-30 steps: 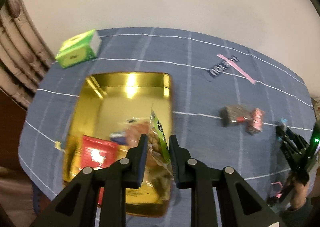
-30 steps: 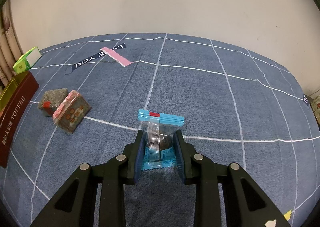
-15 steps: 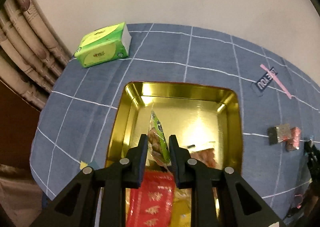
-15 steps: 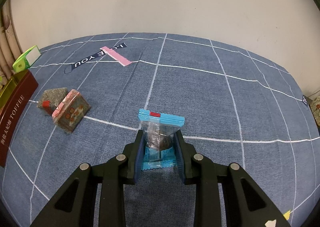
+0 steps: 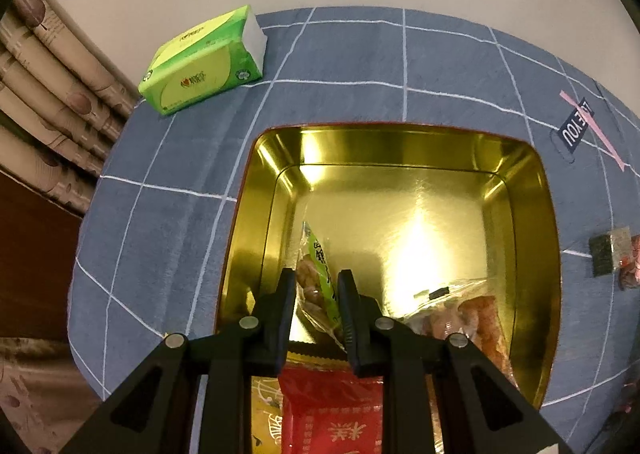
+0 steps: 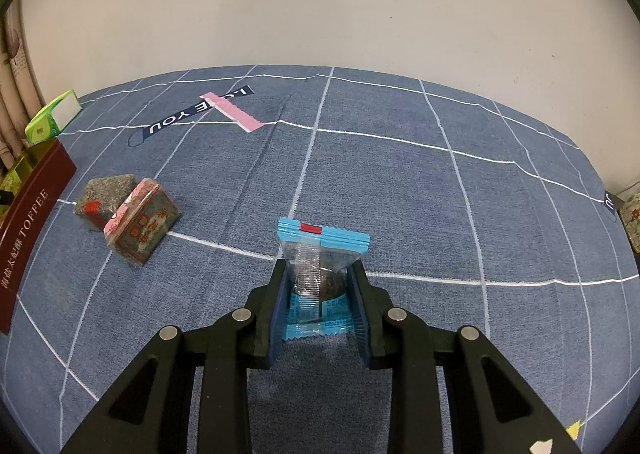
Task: Organize snacks
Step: 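Carry the green-label bag into the gold tin and open the left tool, then carry the blue-wrapped candy into the tin and open the right tool, then grasp the pink-wrapped candy with the right tool, then grasp the grey glittery packet with a red label with the left tool, then carry the grey packet into the gold tin and open the left tool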
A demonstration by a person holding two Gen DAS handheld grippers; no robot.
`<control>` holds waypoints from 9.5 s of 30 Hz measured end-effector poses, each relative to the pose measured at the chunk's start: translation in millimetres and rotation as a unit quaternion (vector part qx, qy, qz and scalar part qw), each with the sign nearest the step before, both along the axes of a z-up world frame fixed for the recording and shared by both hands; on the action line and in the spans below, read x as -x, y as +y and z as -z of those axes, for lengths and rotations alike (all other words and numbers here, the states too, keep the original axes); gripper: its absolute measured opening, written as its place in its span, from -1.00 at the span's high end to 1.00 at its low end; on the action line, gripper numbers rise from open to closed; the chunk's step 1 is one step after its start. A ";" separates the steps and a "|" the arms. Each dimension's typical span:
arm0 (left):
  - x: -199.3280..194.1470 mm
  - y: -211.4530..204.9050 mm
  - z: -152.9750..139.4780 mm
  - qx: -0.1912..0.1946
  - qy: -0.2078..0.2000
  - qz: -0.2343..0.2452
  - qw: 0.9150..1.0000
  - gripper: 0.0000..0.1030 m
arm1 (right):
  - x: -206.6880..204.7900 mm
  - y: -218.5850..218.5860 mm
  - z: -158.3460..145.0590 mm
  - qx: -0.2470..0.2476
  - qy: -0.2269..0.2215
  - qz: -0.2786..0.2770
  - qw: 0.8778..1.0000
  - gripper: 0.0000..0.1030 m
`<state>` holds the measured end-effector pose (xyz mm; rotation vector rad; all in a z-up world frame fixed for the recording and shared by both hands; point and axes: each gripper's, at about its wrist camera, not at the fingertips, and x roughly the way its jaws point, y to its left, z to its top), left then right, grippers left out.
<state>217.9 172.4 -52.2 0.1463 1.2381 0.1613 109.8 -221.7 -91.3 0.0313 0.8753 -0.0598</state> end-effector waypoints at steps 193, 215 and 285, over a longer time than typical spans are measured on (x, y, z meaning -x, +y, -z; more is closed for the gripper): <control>168.9 33.9 -53.1 0.009 -0.136 -0.108 0.985 0.02 | -23.4 67.2 -8.3 0.005 -0.007 -0.027 1.000 0.58; 99.5 -170.9 -43.7 0.087 -0.109 0.085 0.987 0.00 | -9.4 -23.6 -2.1 0.009 -0.014 0.023 1.000 0.59; 44.3 -219.6 -3.9 0.104 -0.057 0.073 0.990 -0.17 | -8.9 -31.2 1.0 -0.004 -0.003 0.021 1.000 0.56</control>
